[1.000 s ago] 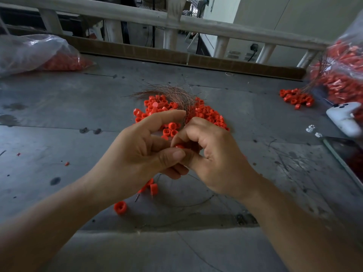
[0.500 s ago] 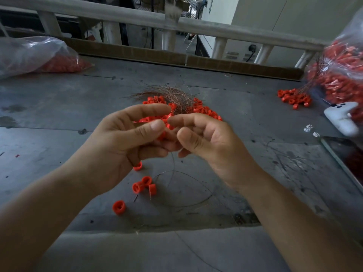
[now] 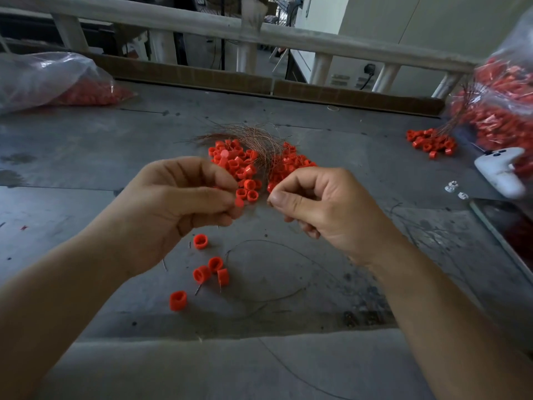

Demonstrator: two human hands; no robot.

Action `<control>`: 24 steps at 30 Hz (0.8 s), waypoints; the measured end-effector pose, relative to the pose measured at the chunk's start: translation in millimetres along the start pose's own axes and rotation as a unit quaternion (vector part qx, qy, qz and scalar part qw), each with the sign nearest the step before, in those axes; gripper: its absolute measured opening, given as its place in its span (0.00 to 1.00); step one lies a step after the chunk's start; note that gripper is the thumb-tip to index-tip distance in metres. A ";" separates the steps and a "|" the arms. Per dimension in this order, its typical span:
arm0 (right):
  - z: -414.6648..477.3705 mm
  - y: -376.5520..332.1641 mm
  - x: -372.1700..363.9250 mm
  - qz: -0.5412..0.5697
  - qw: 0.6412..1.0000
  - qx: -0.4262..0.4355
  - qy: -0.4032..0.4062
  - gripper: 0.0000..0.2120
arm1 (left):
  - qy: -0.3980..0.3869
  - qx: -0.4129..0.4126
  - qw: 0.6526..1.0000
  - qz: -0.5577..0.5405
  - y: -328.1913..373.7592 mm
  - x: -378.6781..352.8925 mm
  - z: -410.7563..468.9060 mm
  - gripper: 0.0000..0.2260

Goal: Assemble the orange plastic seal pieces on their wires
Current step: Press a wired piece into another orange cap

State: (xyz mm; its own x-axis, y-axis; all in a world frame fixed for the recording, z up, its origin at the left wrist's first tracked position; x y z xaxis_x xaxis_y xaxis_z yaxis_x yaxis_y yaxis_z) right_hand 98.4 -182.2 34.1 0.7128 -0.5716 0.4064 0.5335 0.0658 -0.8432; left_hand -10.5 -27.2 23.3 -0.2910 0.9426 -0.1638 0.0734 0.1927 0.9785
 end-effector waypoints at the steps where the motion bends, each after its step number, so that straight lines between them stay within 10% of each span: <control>1: -0.2 1.4 1.0 -0.046 0.999 0.004 -0.007 0.08 | 0.027 -0.002 0.998 0.064 -1.7 -0.1 0.4 0.08; 10: -1.4 16.5 -8.2 -0.279 0.951 -0.026 -0.133 0.08 | 0.077 -0.041 0.855 0.511 -19.0 2.1 6.6 0.14; 24: -1.5 21.9 -10.0 -0.311 0.935 -0.016 -0.169 0.07 | 0.184 -0.067 0.866 0.459 -21.1 13.3 17.4 0.07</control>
State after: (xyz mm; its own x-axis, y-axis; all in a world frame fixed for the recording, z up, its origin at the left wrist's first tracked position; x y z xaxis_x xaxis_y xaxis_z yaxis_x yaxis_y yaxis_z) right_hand 102.3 -176.2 11.0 0.3757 -0.1999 0.9049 0.8828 -0.2199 -0.4151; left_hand 0.6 -13.9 -1.7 -0.4551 0.5257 0.7187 0.3319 -0.6488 0.6847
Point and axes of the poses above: each hand's wrist, its own z-axis towards the middle knuckle, its own x-axis out of the back of the hand, y = z × x, the point moved 1 cm from there along z, towards the middle knuckle, and after that the axes turned 12 degrees about x, right-handed, at the moved point
